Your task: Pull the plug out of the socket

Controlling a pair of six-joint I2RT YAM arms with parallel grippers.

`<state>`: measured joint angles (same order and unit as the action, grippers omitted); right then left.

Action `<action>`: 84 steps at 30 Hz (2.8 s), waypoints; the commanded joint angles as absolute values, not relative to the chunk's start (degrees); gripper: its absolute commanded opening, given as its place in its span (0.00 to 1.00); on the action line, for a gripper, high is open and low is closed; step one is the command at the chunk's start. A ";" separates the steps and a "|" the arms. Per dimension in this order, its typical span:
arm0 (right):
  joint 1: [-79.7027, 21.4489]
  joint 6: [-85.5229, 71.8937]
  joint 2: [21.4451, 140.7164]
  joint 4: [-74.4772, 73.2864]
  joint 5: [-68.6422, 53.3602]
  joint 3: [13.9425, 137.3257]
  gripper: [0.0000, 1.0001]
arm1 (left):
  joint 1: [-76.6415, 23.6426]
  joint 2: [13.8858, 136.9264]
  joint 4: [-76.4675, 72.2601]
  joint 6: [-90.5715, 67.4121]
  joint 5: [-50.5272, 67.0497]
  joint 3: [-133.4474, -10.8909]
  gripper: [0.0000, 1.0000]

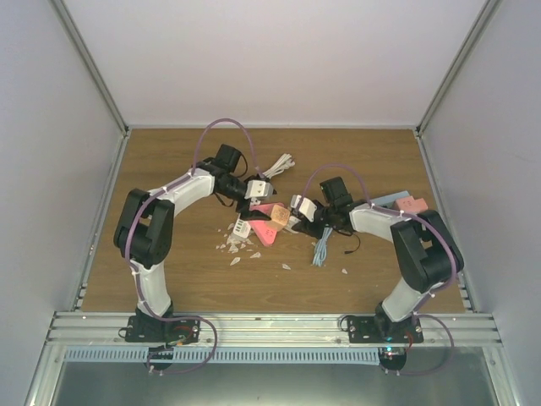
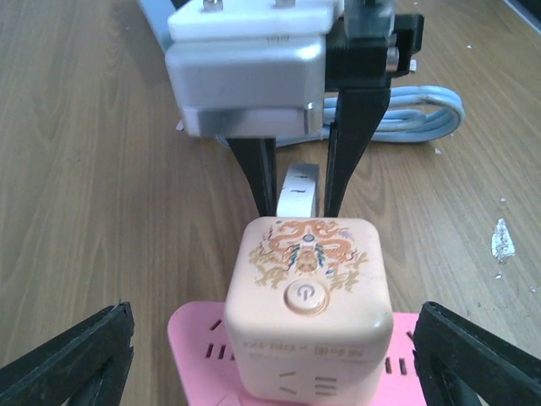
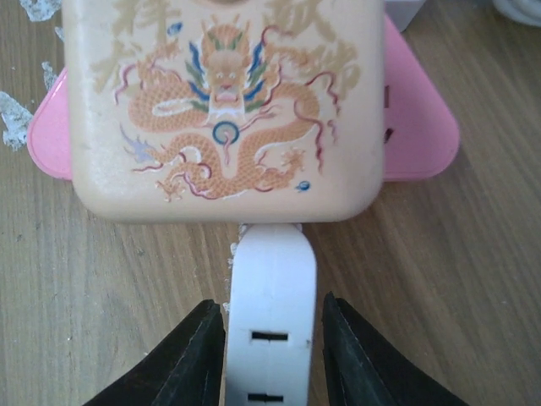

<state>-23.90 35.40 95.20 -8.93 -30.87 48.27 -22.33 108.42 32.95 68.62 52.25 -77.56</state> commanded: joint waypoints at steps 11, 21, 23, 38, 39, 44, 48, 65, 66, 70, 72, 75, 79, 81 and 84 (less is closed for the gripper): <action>-24.96 35.96 97.04 -8.46 -30.70 50.19 0.21 | -26.47 112.51 29.93 68.39 53.52 -79.06 0.89; -24.96 36.35 97.30 -9.24 -30.57 50.12 0.13 | -27.29 114.63 32.45 69.95 52.12 -80.06 0.68; -24.96 36.61 97.13 -9.60 -30.27 50.01 0.11 | -26.98 114.33 32.03 69.88 52.29 -79.34 0.61; -22.99 38.06 96.80 -13.67 -29.63 47.96 0.03 | -22.08 111.73 31.17 70.56 56.69 -77.19 0.22; -22.73 38.20 96.55 -13.97 -29.48 47.69 0.03 | -21.87 111.74 31.26 70.74 56.82 -77.04 0.21; -21.44 38.62 95.46 -15.36 -27.92 46.45 0.01 | -21.62 111.97 31.09 71.21 56.59 -76.39 0.20; -20.64 38.74 94.62 -16.74 -27.30 45.85 0.01 | -21.68 111.95 30.93 71.29 56.52 -76.29 0.20; -20.01 34.94 80.00 -20.74 -36.52 47.73 0.02 | -21.51 106.32 26.60 62.91 58.40 -74.71 0.92; -19.96 34.59 78.77 -20.82 -37.24 48.09 0.02 | -21.53 105.29 26.78 62.59 58.70 -74.44 0.96; -19.96 33.18 75.77 -21.85 -41.12 51.10 0.03 | -21.40 100.69 28.27 60.94 59.67 -73.61 0.99; -20.05 32.75 74.53 -22.14 -43.35 52.82 0.03 | -21.50 98.28 29.30 58.87 61.08 -73.23 0.96; -20.04 31.99 72.49 -21.56 -46.94 54.81 0.04 | -21.76 94.27 29.25 54.43 63.50 -71.89 0.90; -20.11 31.34 71.48 -22.13 -51.89 59.28 0.06 | -22.80 90.36 26.28 46.05 64.91 -70.24 0.84; -20.25 31.30 71.29 -22.87 -53.83 61.24 0.06 | -23.59 88.70 24.55 42.39 64.94 -69.73 0.80; -20.81 30.49 71.02 -23.13 -56.84 63.07 0.07 | -25.28 87.10 22.86 37.89 64.25 -69.44 0.77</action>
